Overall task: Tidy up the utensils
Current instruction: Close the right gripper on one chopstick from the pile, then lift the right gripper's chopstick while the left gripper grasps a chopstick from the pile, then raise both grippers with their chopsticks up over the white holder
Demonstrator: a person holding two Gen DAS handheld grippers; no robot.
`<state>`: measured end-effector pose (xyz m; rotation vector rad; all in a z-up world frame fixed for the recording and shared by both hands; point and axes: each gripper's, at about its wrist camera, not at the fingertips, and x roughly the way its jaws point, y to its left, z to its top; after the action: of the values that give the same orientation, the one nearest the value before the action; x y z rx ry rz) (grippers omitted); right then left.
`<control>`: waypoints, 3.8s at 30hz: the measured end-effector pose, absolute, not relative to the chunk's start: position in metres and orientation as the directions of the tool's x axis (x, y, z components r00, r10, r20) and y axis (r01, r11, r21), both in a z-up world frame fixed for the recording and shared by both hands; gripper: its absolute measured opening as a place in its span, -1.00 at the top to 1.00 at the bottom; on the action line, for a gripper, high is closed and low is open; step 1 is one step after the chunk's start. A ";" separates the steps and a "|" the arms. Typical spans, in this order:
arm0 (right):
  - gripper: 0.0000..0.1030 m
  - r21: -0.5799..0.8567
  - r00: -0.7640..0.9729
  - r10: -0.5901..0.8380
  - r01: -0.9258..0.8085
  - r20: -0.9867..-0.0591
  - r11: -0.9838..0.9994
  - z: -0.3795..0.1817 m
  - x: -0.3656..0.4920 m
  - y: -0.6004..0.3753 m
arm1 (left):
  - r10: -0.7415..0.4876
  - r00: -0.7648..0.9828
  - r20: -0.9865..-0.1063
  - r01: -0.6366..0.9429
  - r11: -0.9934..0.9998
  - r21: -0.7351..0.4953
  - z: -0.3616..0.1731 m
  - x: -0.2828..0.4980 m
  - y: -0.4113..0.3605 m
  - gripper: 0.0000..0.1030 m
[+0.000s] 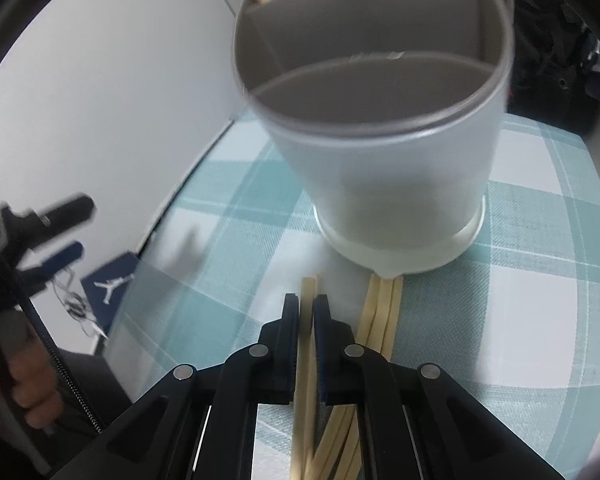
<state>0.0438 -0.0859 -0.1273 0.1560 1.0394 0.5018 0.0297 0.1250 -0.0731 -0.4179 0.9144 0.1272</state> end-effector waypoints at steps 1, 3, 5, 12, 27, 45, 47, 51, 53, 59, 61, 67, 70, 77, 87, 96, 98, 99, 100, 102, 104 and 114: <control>0.88 0.374 0.409 0.480 -0.315 -0.776 0.872 -0.125 0.044 -0.089 | -0.069 0.607 -0.792 -0.277 0.916 -0.291 -0.074 0.030 0.123 -0.96; 0.88 0.401 0.418 0.499 -0.304 -0.759 0.864 -0.121 0.044 -0.094 | -0.076 0.598 -0.798 -0.258 0.924 -0.281 -0.076 0.031 0.117 -0.96; 0.88 0.425 0.433 0.519 -0.300 -0.737 0.854 -0.115 0.043 -0.100 | -0.079 0.589 -0.804 -0.244 0.931 -0.270 -0.078 0.032 0.111 -0.96; 0.89 0.494 0.488 0.562 -0.274 -0.668 0.825 -0.098 0.038 -0.124 | -0.155 0.511 -0.846 -0.158 0.950 -0.269 -0.091 0.041 0.078 -0.96; 0.89 0.682 0.601 0.584 -0.087 -0.545 0.726 -0.089 0.020 -0.227 | -0.144 0.373 -0.917 -0.058 0.982 -0.177 -0.122 0.052 0.011 -0.70; 0.89 0.653 0.677 0.536 -0.108 -0.504 0.750 -0.067 0.005 -0.264 | -0.135 0.386 -0.912 -0.043 0.985 -0.164 -0.115 0.047 -0.009 0.96; 0.89 0.655 0.680 0.536 -0.108 -0.501 0.748 -0.067 0.004 -0.266 | -0.153 0.407 -0.900 -0.047 0.981 -0.188 -0.112 0.046 -0.007 0.96; 0.89 0.641 0.695 0.530 -0.129 -0.486 0.756 -0.060 0.000 -0.264 | -0.179 0.489 -0.854 -0.032 0.974 -0.222 -0.091 0.040 0.002 0.96; 0.89 0.626 0.702 0.524 -0.142 -0.483 0.767 -0.057 -0.002 -0.261 | -0.192 0.532 -0.825 -0.026 0.970 -0.243 -0.079 0.037 0.003 0.96; 0.89 0.549 0.733 0.486 -0.184 -0.476 0.815 -0.046 -0.009 -0.247 | -0.219 0.680 -0.700 0.033 0.963 -0.269 -0.036 0.012 0.003 0.96; 0.89 0.511 0.747 0.470 -0.204 -0.471 0.835 -0.041 -0.012 -0.241 | -0.218 0.709 -0.671 0.060 0.966 -0.250 -0.025 0.004 0.002 0.96; 0.89 0.423 0.779 0.453 -0.267 -0.435 0.866 -0.029 -0.022 -0.221 | -0.222 0.722 -0.655 0.108 0.972 -0.210 -0.024 0.001 0.001 0.96; 0.89 0.389 0.788 0.447 -0.288 -0.422 0.875 -0.026 -0.025 -0.212 | -0.219 0.728 -0.649 0.126 0.974 -0.187 -0.019 0.002 0.003 0.96; 0.89 0.364 0.795 0.439 -0.296 -0.419 0.883 -0.024 -0.027 -0.199 | -0.235 0.737 -0.633 0.163 0.972 -0.171 -0.009 -0.005 0.001 0.96; 0.89 0.337 0.795 0.432 -0.303 -0.425 0.891 -0.023 -0.028 -0.191 | -0.241 0.740 -0.628 0.185 0.970 -0.155 -0.001 -0.013 0.002 0.96; 0.89 0.346 0.805 0.431 -0.300 -0.407 0.889 -0.016 -0.030 -0.191 | -0.255 0.744 -0.618 0.203 0.967 -0.154 0.014 -0.018 0.006 0.96; 0.89 0.350 0.813 0.431 -0.301 -0.393 0.887 -0.010 -0.031 -0.193 | -0.265 0.746 -0.611 0.211 0.964 -0.159 0.020 -0.018 0.007 0.96; 0.89 0.351 0.817 0.429 -0.300 -0.385 0.887 -0.007 -0.032 -0.194 | -0.269 0.748 -0.607 0.215 0.963 -0.162 0.025 -0.017 0.008 0.96; 0.89 0.353 0.821 0.427 -0.299 -0.378 0.887 -0.003 -0.032 -0.195 | -0.275 0.749 -0.603 0.219 0.961 -0.166 0.030 -0.017 0.008 0.96; 0.89 0.357 0.827 0.427 -0.300 -0.364 0.885 0.004 -0.031 -0.197 | -0.285 0.752 -0.594 0.226 0.958 -0.174 0.038 -0.015 0.009 0.96; 0.89 0.358 0.835 0.427 -0.302 -0.349 0.883 0.012 -0.030 -0.200 | -0.294 0.757 -0.584 0.235 0.956 -0.177 0.047 -0.013 0.009 0.96; 0.89 0.345 0.860 0.438 -0.340 -0.261 0.875 0.054 -0.011 -0.196 | -0.343 0.787 -0.513 0.279 0.939 -0.201 0.096 0.006 0.006 0.96</control>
<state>-0.0108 -0.1963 0.0540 0.2951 0.3411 0.4142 0.0056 0.0058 0.0961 -0.1170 0.5748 -0.3360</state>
